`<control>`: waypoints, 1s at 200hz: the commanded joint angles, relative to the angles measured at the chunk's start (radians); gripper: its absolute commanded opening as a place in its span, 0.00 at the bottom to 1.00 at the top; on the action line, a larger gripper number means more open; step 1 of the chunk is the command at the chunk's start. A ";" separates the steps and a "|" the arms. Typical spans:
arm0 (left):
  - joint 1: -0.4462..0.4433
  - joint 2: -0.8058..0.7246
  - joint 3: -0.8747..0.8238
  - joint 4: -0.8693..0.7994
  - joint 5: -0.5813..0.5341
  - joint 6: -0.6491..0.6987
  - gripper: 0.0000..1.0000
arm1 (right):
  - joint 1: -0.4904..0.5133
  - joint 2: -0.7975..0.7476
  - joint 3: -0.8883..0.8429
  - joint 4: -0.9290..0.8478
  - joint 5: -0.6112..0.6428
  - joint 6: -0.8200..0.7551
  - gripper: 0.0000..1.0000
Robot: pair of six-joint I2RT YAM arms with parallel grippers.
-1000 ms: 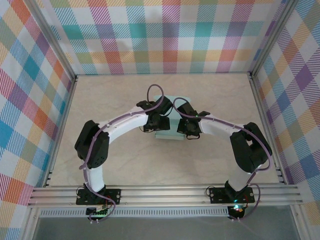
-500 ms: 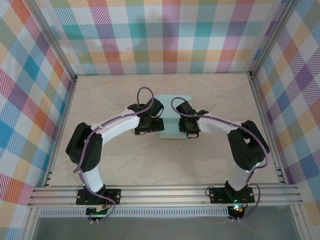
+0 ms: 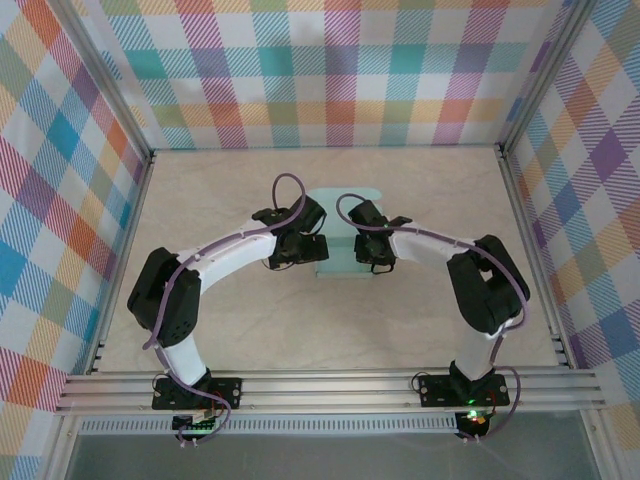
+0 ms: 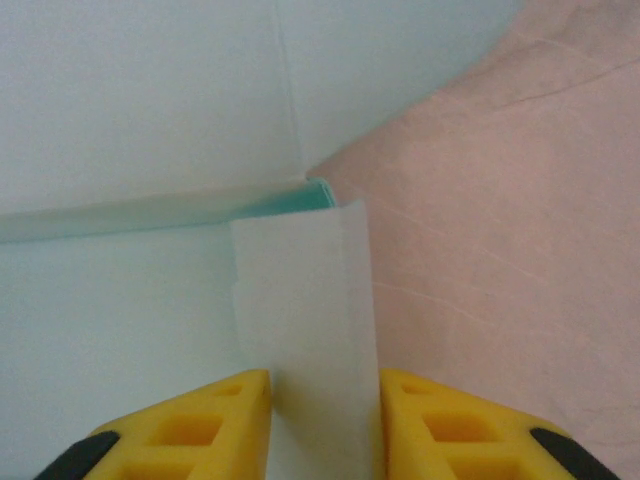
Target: Fold the paper box
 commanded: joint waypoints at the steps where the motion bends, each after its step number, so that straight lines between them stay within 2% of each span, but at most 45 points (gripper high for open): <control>1: 0.019 -0.049 -0.035 0.031 0.006 0.004 0.95 | 0.003 0.025 0.035 -0.018 -0.023 -0.053 0.25; 23: 0.039 -0.065 -0.083 0.102 0.072 -0.017 0.94 | 0.004 0.056 0.042 -0.029 0.016 -0.076 0.16; 53: 0.042 -0.078 -0.105 0.130 0.084 -0.025 0.93 | 0.004 0.107 0.056 -0.061 0.084 -0.124 0.00; 125: 0.061 -0.100 -0.130 0.137 0.069 -0.020 0.93 | 0.026 0.231 0.112 -0.186 0.243 -0.185 0.00; 200: 0.175 -0.268 -0.287 0.191 0.054 -0.037 0.93 | 0.113 0.427 0.186 -0.341 0.397 -0.072 0.00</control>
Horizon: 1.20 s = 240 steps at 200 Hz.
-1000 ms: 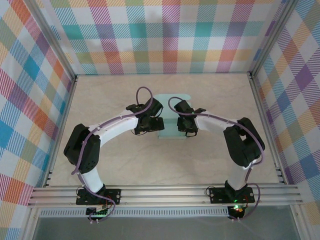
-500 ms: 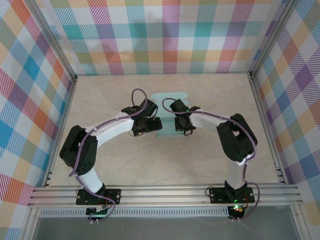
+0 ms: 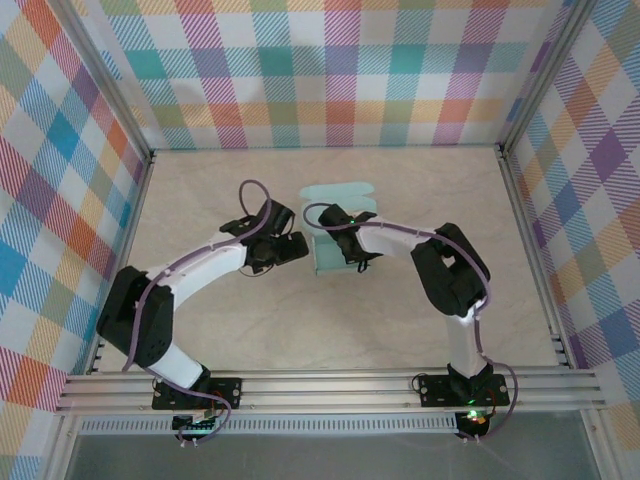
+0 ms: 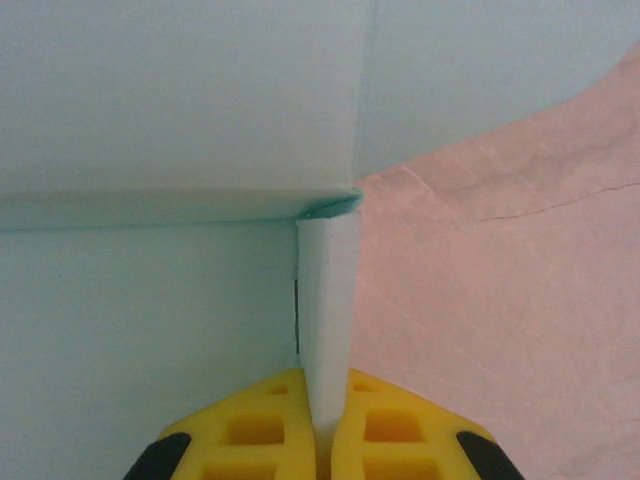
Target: Fold the paper box
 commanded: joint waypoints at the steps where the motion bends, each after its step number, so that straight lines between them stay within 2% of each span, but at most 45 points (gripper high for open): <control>1: 0.040 -0.069 -0.044 0.016 -0.008 -0.009 0.93 | 0.003 0.182 -0.055 -0.136 0.033 0.053 0.00; 36: 0.081 -0.109 -0.080 0.011 -0.003 0.002 0.94 | 0.003 0.205 -0.044 -0.133 0.032 0.051 0.00; 67: 0.087 -0.125 -0.092 0.007 -0.001 0.001 0.94 | -0.001 0.092 -0.071 -0.060 -0.004 0.010 0.00; 77: 0.087 -0.127 -0.091 0.007 0.000 0.000 0.94 | -0.006 0.054 -0.076 -0.038 -0.019 -0.001 0.07; 96: 0.087 -0.129 -0.084 0.003 0.001 0.001 0.94 | -0.017 -0.022 -0.076 -0.017 -0.045 -0.007 0.14; 120: 0.087 -0.132 -0.073 -0.011 -0.002 0.008 0.95 | -0.024 -0.090 -0.072 -0.006 -0.055 -0.028 0.18; 171: 0.087 -0.128 -0.055 -0.015 -0.003 0.017 0.95 | -0.037 -0.170 -0.093 0.035 -0.114 -0.049 0.45; 202: 0.087 -0.132 -0.055 0.005 0.006 0.026 0.95 | -0.050 -0.211 -0.110 0.058 -0.151 -0.055 0.54; 240: 0.097 -0.103 -0.016 0.091 0.073 0.102 1.00 | -0.121 -0.337 -0.159 0.159 -0.324 -0.165 0.68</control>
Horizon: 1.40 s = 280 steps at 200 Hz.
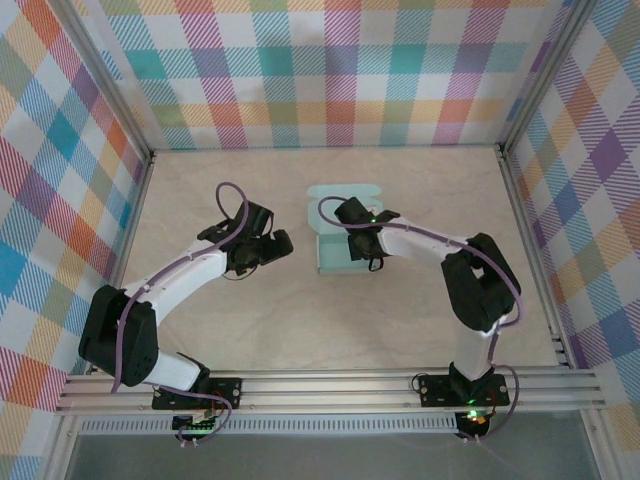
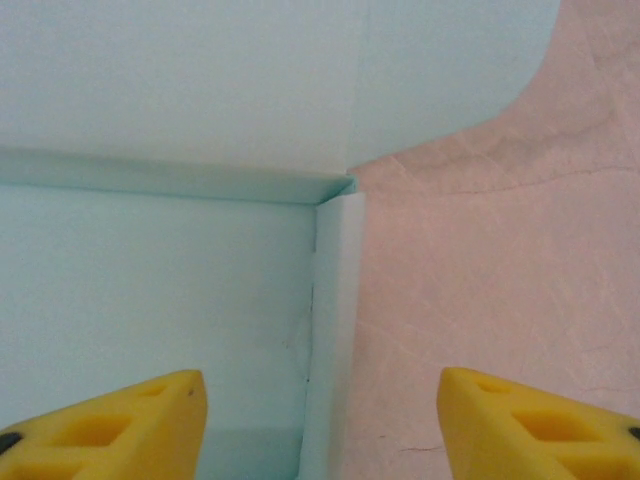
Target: Fold the paper box
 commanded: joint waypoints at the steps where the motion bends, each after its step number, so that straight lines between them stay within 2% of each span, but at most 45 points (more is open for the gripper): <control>1: 0.020 0.004 0.062 0.083 0.062 0.071 1.00 | -0.058 -0.096 -0.024 0.081 -0.134 -0.089 0.68; 38: 0.051 0.176 0.267 0.063 0.174 0.193 1.00 | -0.207 -0.182 -0.031 0.175 -0.421 -0.220 0.75; 64: 0.064 0.363 0.490 -0.048 0.232 0.249 0.90 | -0.306 -0.196 0.006 0.177 -0.599 -0.260 0.78; 79: 0.075 0.459 0.594 -0.068 0.289 0.261 0.83 | -0.340 -0.195 0.028 0.159 -0.645 -0.276 0.78; 99: 0.095 0.601 0.782 -0.176 0.353 0.309 0.69 | -0.368 -0.196 0.036 0.134 -0.685 -0.299 0.78; 129: 0.106 0.824 1.130 -0.420 0.439 0.467 0.62 | -0.388 -0.209 0.012 0.124 -0.718 -0.307 0.78; 165: 0.129 0.995 1.405 -0.614 0.481 0.562 0.54 | -0.395 -0.240 -0.024 0.116 -0.706 -0.319 0.79; 210: 0.141 1.061 1.461 -0.637 0.589 0.601 0.43 | -0.407 -0.270 -0.050 0.111 -0.687 -0.324 0.79; 230: 0.141 1.060 1.459 -0.640 0.604 0.599 0.32 | -0.409 -0.275 -0.057 0.113 -0.684 -0.321 0.79; 280: 0.141 0.974 1.395 -0.546 0.628 0.615 0.12 | -0.409 -0.275 -0.079 0.121 -0.699 -0.300 0.78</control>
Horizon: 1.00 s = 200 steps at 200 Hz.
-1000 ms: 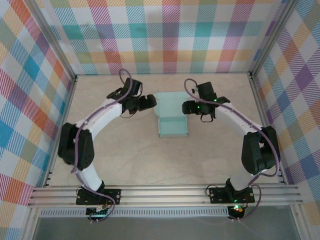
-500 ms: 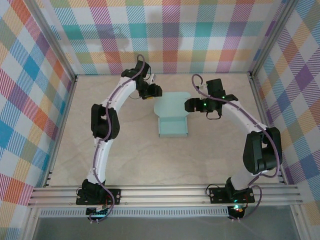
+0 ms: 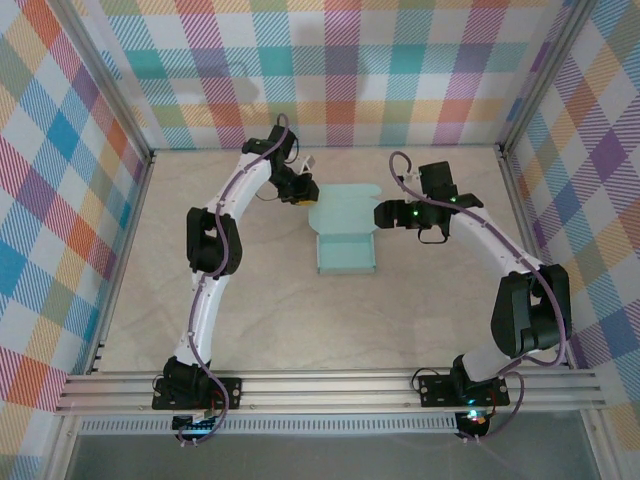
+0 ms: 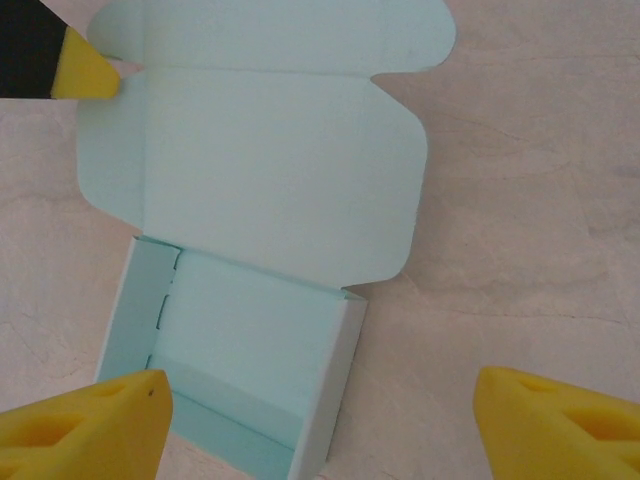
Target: Fold the paper box
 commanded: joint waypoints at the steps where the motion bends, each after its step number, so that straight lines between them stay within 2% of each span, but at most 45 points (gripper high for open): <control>1: 0.004 -0.077 -0.028 0.030 0.044 0.025 0.12 | -0.005 -0.023 -0.019 0.001 -0.021 0.000 0.78; 43: 0.004 -0.165 -0.160 0.098 0.088 0.107 0.00 | -0.008 -0.026 -0.011 -0.003 -0.003 -0.021 0.79; 80: 0.004 -0.261 -0.305 0.173 0.081 0.163 0.00 | -0.023 -0.023 0.021 -0.023 0.005 -0.049 0.79; 106: 0.004 -0.368 -0.474 0.323 0.079 0.172 0.00 | -0.037 -0.018 0.036 -0.029 -0.004 -0.066 0.78; 122: 0.001 -0.432 -0.581 0.420 0.072 0.183 0.00 | -0.045 -0.008 0.052 -0.045 -0.039 -0.098 0.77; 151: -0.007 -0.517 -0.725 0.539 0.062 0.220 0.00 | -0.062 0.032 0.118 -0.123 -0.197 -0.198 0.75; 200: -0.030 -0.630 -0.909 0.716 0.064 0.325 0.00 | -0.062 0.094 0.218 -0.214 -0.165 -0.326 0.75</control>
